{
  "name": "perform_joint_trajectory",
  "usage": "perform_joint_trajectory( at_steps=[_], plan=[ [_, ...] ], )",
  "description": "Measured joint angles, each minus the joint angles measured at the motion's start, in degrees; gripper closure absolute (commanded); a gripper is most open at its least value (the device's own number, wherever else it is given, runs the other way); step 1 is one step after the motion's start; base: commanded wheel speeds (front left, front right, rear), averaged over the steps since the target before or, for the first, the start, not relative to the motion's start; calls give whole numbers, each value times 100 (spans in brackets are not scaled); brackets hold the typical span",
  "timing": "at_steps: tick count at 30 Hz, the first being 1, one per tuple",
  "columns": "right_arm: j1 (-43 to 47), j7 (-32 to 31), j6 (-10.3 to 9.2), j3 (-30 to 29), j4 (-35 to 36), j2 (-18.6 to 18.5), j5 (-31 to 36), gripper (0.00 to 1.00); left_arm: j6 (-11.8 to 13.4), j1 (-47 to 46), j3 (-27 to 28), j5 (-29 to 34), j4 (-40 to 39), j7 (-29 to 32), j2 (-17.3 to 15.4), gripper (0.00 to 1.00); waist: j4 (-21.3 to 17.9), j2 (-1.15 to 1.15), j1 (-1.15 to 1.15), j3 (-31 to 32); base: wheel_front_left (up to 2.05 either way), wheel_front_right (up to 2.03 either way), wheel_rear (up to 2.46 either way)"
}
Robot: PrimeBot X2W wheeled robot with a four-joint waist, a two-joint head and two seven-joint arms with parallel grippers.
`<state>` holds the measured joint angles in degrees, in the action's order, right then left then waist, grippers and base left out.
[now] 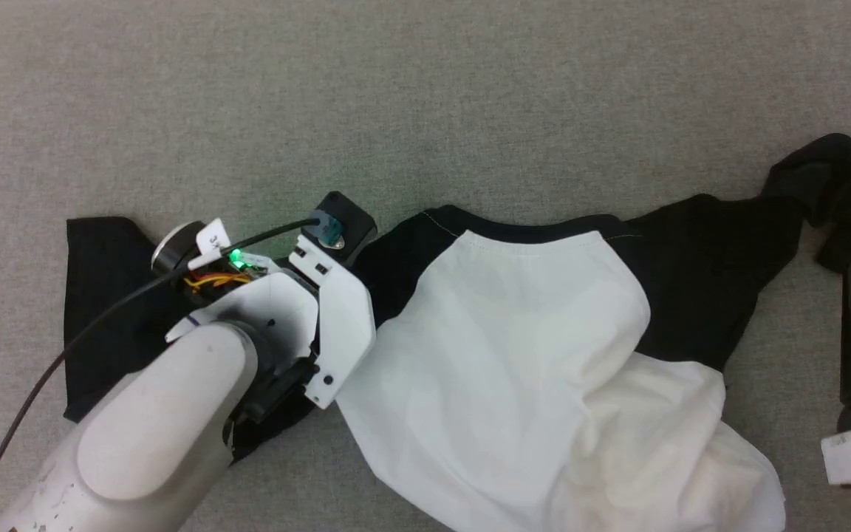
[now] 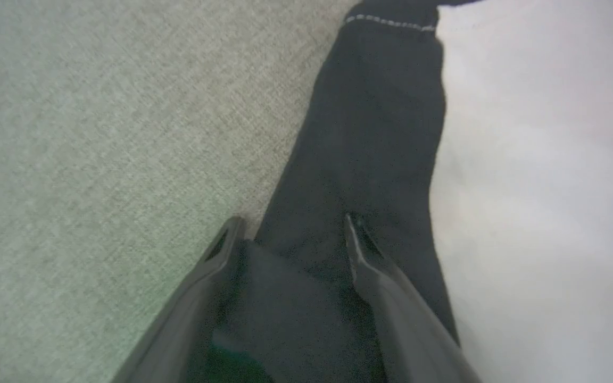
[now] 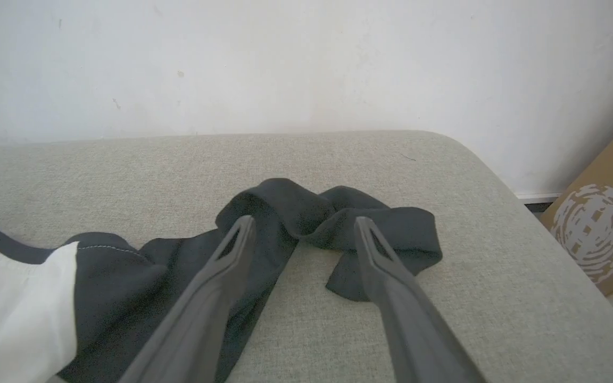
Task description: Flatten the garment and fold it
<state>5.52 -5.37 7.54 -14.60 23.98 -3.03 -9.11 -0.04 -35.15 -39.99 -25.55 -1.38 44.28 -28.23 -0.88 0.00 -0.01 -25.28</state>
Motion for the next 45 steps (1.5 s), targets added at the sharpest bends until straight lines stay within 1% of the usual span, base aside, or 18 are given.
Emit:
perform_joint_trajectory(
  at_steps=[1,2,5,8,9,11,13,16,20,25,28,31,33,36,37,38,42,45],
  plan=[
    [-36,-14,0,19,1,0,0,0,-30,-32,-29,0,-7,54,-9,0,4,0,0,-20,0,0,0],
    [-74,-15,0,32,5,0,0,0,-45,-56,-37,0,-15,64,-14,100,8,0,0,-36,0,0,0],
    [-141,-23,0,26,4,1,2,0,-46,-53,-42,-2,-36,-43,11,100,32,0,0,-35,0,0,0],
    [-157,-58,0,-12,-9,1,8,0,20,66,-20,25,-44,-452,85,100,77,0,1,35,0,0,0],
    [-158,-60,0,-19,-13,1,7,0,83,130,21,43,-63,-650,94,100,91,0,1,72,0,0,0],
    [-157,-62,0,-35,-24,1,7,0,244,253,122,113,-147,-1105,113,100,119,0,1,155,0,0,0],
    [-153,-63,0,-53,-44,0,5,0,483,335,327,225,-311,-1639,146,100,148,0,1,247,0,0,0],
    [-121,-65,0,-56,-71,1,4,0,773,521,605,235,-591,-2195,181,100,193,0,1,398,0,0,0],
    [-37,-77,0,-31,-85,1,3,0,1107,1188,861,102,-991,-2536,146,100,238,0,1,602,0,0,0],
    [183,-157,0,-48,-92,0,-5,0,1564,2271,1090,-24,-1410,-2796,-44,100,288,0,-1,780,0,0,0],
    [304,-252,0,-11,-96,-1,-7,0,1630,2656,1125,-124,-1515,-2922,-78,100,379,0,0,806,0,0,0],
    [264,-455,0,212,-32,-1,30,0,1630,2719,1113,-165,-1571,-3003,-67,100,494,0,0,798,0,0,0],
    [103,-756,0,504,31,-1,166,0,1630,2715,1110,-169,-1585,-3028,-51,100,568,0,0,775,0,0,0],
    [-327,-1501,0,1039,74,-29,280,0,1629,2680,1116,-168,-1578,-3070,-44,100,643,0,0,696,0,0,0],
    [-500,-1823,0,1195,52,-119,252,0,1628,2666,1120,-167,-1578,-3070,-49,100,662,0,0,662,0,0,0],
    [-667,-2170,0,1360,15,-301,211,0,1628,2654,1117,-166,-1578,-3070,-54,100,680,0,0,628,0,0,0],
    [-1278,-3652,0,1974,-135,-1336,-258,0,1617,2580,1104,-166,-1581,-3072,-54,100,753,0,1,474,0,0,0],
    [-1777,-4411,-1,2337,-190,-2030,-697,0,1569,2486,1068,-159,-1582,-3077,-18,100,817,0,1,353,0,0,0]
  ],
)
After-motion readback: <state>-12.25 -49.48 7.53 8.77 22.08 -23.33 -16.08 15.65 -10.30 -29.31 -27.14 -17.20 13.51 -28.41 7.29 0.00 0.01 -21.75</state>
